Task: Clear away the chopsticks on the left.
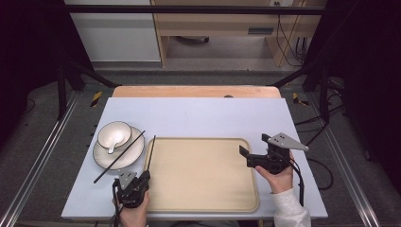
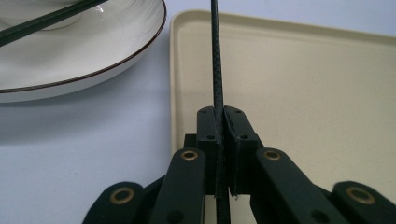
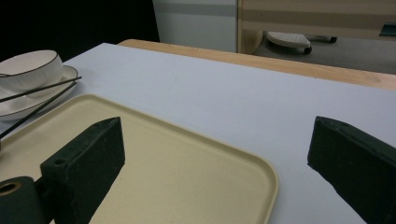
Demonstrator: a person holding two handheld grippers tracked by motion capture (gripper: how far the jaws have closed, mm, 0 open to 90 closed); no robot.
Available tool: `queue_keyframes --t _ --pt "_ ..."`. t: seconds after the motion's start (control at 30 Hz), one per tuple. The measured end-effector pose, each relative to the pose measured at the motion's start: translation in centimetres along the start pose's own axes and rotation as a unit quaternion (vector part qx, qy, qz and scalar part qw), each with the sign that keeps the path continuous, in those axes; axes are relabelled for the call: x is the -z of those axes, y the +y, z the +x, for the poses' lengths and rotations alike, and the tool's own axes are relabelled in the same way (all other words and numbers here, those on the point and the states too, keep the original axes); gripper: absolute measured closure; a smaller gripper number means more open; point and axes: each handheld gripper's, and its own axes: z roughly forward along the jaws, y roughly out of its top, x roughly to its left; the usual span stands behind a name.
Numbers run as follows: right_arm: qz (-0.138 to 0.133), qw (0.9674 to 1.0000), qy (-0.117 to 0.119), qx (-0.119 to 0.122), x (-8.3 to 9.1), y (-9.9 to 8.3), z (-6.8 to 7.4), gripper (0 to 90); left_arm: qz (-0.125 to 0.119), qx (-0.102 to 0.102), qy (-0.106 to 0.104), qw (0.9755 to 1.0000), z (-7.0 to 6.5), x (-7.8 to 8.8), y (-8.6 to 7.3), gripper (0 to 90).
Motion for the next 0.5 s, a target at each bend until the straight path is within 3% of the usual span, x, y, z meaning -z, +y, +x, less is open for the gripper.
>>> queue_keyframes --t 0.5 --pt "0.002 1.0000 0.001 0.001 -0.09 -0.03 0.08 4.1 0.029 -0.007 0.014 0.9995 -0.20 -0.54 0.06 85.2"
